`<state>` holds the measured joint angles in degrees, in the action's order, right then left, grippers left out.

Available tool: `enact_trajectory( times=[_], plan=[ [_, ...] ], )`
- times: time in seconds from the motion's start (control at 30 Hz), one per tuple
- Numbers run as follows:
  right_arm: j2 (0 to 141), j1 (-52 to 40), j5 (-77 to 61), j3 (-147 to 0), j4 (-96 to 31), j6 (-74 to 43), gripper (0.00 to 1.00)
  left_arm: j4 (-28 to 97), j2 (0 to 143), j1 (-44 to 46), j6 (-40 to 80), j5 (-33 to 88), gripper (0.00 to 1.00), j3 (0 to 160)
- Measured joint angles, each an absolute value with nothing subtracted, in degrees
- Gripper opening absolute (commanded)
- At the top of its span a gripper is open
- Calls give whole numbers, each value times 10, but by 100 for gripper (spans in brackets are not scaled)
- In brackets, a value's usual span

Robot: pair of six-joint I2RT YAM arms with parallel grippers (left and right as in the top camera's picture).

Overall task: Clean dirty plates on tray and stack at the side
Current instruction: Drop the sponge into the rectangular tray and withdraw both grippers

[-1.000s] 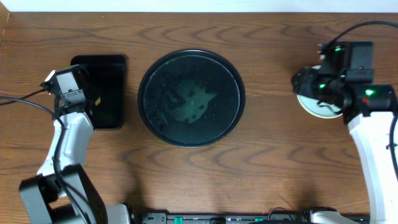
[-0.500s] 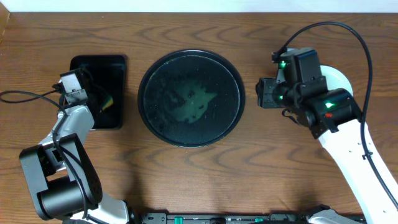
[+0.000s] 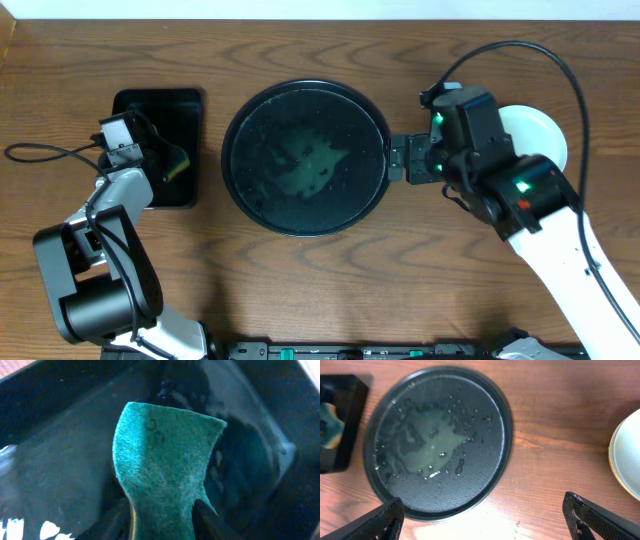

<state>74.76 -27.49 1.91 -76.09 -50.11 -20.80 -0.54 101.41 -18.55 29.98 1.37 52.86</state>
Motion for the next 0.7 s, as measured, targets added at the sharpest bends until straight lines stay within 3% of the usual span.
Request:
enact_trajectory(
  times=[0.23,0.4,0.7],
  plan=[
    [663,-280,44,-761,-511,-204,99,4,896,-185,300,20,72,529],
    [604,-280,50,-761,-562,-204,99,59,732,-185,305,24,72,529],
    [496,-280,59,-761,-706,-210,99,277,489,-185,328,27,73,530]
  ],
)
